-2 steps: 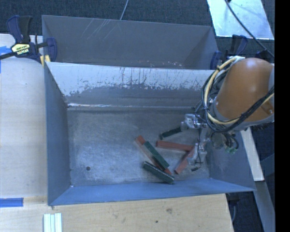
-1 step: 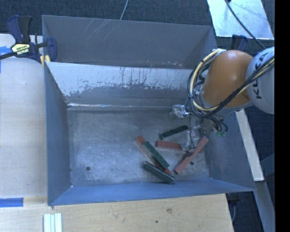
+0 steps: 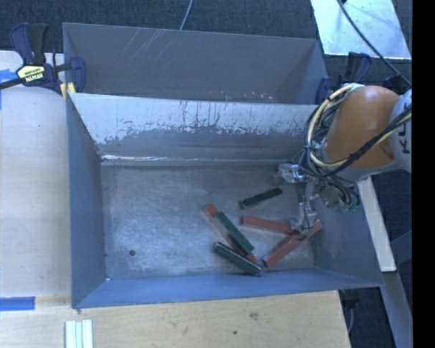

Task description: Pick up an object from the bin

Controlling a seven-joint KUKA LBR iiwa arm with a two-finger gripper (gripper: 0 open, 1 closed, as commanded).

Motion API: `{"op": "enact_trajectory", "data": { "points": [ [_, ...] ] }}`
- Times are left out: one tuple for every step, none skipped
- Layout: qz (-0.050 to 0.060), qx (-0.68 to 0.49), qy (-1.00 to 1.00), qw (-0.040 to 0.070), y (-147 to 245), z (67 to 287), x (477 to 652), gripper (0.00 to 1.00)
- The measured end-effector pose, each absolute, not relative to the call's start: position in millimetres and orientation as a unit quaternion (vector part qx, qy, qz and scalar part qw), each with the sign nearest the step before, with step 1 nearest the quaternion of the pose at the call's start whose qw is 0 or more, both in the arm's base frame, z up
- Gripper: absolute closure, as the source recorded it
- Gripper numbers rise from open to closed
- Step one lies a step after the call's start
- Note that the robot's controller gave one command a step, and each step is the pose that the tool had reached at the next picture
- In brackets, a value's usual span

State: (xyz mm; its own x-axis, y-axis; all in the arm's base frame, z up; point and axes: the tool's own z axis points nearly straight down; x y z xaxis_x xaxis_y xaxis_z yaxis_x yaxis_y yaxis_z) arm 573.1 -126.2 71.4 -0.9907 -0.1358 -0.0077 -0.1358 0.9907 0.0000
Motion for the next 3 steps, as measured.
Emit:
{"op": "enact_trajectory", "data": {
  "points": [
    [-0.001,-0.064,0.998,0.003,-95,71,582.8,0.00],
    [-0.001,-0.066,0.998,0.004,-35,73,589.5,1.00],
    [-0.001,-0.066,0.998,0.004,-34,73,589.4,1.00]
  ]
}}
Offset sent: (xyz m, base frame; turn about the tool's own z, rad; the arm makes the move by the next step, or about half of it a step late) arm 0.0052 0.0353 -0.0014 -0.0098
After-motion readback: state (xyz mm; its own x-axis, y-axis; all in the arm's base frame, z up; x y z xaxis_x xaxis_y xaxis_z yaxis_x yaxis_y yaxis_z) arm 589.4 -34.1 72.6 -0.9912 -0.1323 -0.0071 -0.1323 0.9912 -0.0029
